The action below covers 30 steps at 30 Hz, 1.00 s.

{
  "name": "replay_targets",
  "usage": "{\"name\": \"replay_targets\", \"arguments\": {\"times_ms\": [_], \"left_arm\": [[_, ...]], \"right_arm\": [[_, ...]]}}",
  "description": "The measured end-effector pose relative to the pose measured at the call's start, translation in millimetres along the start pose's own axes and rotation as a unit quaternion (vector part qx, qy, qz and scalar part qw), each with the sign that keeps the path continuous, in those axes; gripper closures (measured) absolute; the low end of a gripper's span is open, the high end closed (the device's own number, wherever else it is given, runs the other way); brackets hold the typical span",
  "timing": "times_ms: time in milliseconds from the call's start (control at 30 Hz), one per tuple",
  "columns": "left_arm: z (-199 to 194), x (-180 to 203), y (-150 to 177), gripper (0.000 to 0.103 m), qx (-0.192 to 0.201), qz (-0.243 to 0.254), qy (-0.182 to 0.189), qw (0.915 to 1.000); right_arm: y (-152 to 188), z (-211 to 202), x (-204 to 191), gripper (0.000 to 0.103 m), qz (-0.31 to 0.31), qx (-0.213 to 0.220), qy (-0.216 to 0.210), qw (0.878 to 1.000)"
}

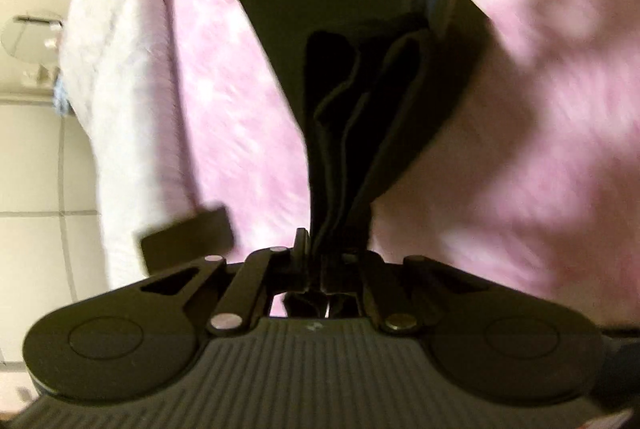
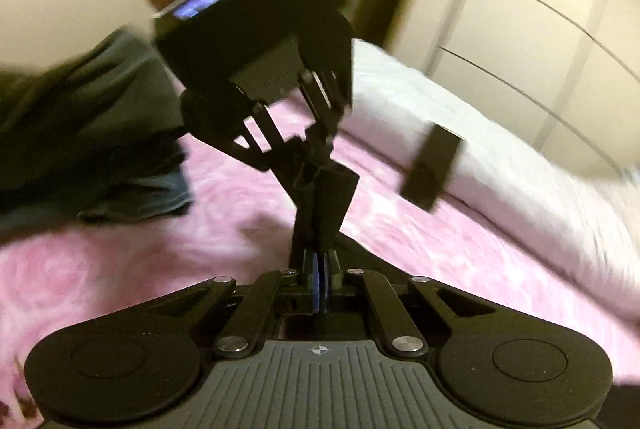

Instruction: Fold clothes

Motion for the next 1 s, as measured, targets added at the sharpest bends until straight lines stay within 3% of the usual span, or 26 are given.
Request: {"name": "replay_targets", "arguments": {"times_ms": [100,267,400,467,533,567,633,733,767,867,900,933,1000], "left_arm": [[-4,-48,-40,0.099,0.011,0.028,-0.028,0.9992],[18,-134,-139,0.099,0.059,0.071,-0.056,0.9942],[71,-180,-227,0.099,0.099,0.105,-0.056,0.9879],[111,-191,-261,0.098,0.099,0.104,-0.049,0.9884],[153,-197,-294,0.092,0.090,0.101,-0.038,0.9901],[169,-192,-307,0.083,0.082,0.100,-0.027,0.9913],[190,-191,-318,0.081,0.081,0.088,-0.005,0.9928],[183,-195,-316,0.073,0.094,0.032,0.013,0.9949],[177,-197,-309,0.066,0.094,0.009,0.017,0.9954],[166,-192,-278,0.065,0.060,-0.051,0.037,0.9963],[164,-189,-266,0.065,0.043,-0.072,0.046,0.9954],[162,-185,-254,0.065,0.026,-0.098,0.056,0.9933],[159,-175,-228,0.065,-0.007,-0.166,0.078,0.9829]], "right_arm": [[9,-26,63,0.102,0.061,0.000,0.028,0.998],[25,-69,168,0.102,0.163,-0.001,0.074,0.984],[39,-103,252,0.102,0.243,-0.002,0.111,0.964],[60,-108,293,0.102,0.277,-0.011,0.136,0.951],[84,-106,329,0.102,0.309,-0.033,0.143,0.940],[96,-105,341,0.101,0.318,-0.046,0.147,0.936],[119,-103,366,0.101,0.336,-0.073,0.153,0.927],[138,-110,386,0.101,0.352,-0.091,0.164,0.917],[142,-114,391,0.101,0.356,-0.094,0.168,0.914],[147,-120,400,0.100,0.364,-0.094,0.171,0.911],[143,-120,400,0.097,0.364,-0.091,0.167,0.912],[140,-119,401,0.086,0.364,-0.087,0.164,0.913],[132,-114,402,0.058,0.371,-0.077,0.156,0.912]]}}
Point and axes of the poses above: each gripper's, at about its wrist camera, not at the fingertips, and z roughly the way its jaws point, x to its right, y to its underside, the point moved 2 cm from there along z, roughly the way its jaws point, and after that the axes turned 13 degrees about z, right-handed, at the moved point
